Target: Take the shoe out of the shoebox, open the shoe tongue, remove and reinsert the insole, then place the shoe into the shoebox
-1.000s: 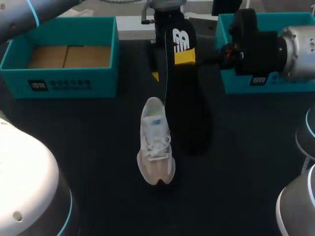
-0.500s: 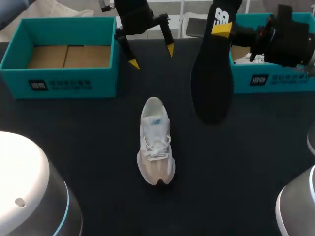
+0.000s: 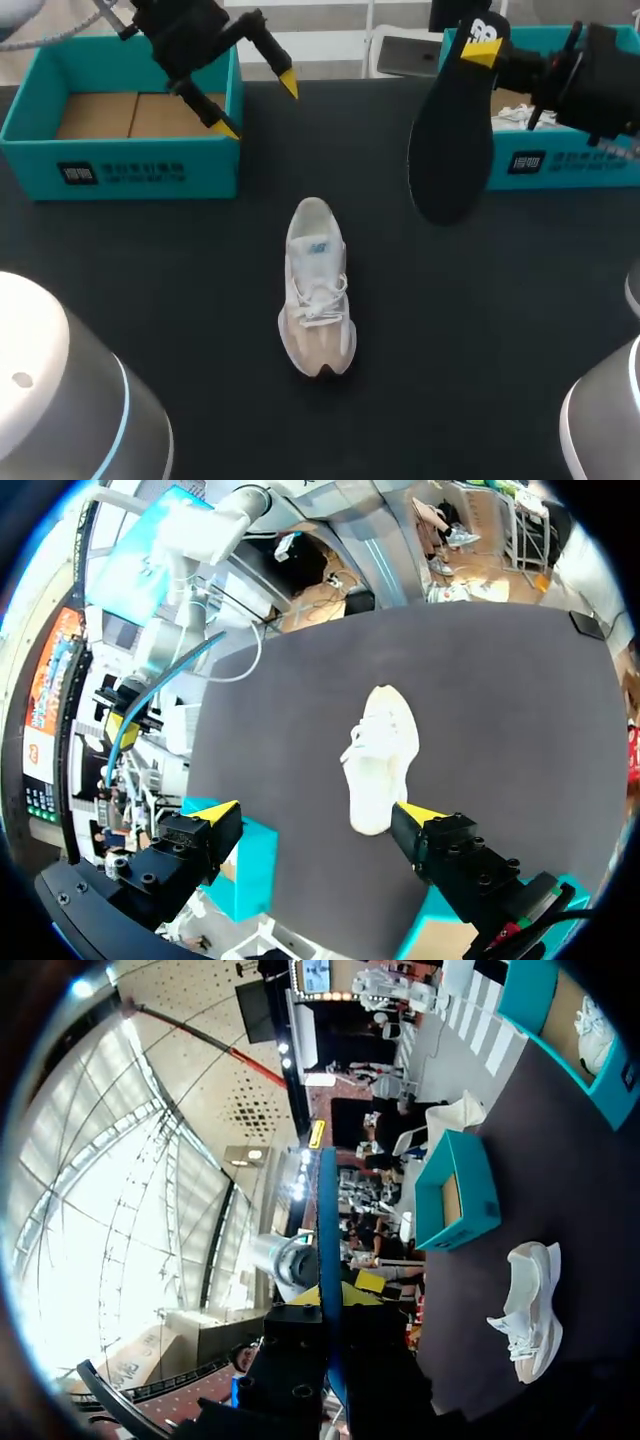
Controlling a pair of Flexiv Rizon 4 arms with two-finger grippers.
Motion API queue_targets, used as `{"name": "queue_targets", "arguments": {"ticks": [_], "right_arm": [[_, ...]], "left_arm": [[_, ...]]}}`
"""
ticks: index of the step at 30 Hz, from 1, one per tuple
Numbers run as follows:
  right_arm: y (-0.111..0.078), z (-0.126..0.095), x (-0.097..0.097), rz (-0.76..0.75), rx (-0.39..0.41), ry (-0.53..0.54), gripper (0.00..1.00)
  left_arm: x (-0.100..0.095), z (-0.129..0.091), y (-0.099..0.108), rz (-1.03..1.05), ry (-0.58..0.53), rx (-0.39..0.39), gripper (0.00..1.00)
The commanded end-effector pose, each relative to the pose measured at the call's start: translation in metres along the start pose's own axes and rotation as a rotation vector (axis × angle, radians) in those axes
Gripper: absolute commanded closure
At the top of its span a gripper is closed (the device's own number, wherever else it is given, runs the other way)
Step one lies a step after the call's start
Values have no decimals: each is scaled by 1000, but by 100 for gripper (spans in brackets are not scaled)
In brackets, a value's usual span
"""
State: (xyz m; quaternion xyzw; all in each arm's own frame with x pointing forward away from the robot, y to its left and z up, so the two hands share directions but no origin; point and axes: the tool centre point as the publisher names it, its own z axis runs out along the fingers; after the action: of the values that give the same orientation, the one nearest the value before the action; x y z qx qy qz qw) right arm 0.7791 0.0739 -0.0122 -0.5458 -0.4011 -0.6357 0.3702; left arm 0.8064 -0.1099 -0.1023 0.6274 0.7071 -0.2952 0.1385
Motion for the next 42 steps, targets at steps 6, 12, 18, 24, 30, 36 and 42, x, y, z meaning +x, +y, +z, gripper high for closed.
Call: {"name": "queue_targets", "arguments": {"ticks": [6,12,18,24,30,36,42], "right_arm": [[-3,4,0,2,-12,-1,100],[-3,4,0,2,-12,-1,100],[-3,4,0,2,-12,-1,100],[21,21,-12,63,4,9,100],[35,40,-30,122,2,14,100],[39,63,-51,209,37,32,100],[35,92,-59,347,115,-1,100]], "left_arm": [[6,3,-2,2,-368,-6,0],[6,3,-2,2,-368,-6,0],[5,0,-8,27,-472,11,0],[-2,-10,-14,108,-658,19,0],[-10,-14,-17,165,-760,-10,0],[-21,-6,-25,215,-832,-12,0],[-30,5,-29,217,-861,-20,0]]}}
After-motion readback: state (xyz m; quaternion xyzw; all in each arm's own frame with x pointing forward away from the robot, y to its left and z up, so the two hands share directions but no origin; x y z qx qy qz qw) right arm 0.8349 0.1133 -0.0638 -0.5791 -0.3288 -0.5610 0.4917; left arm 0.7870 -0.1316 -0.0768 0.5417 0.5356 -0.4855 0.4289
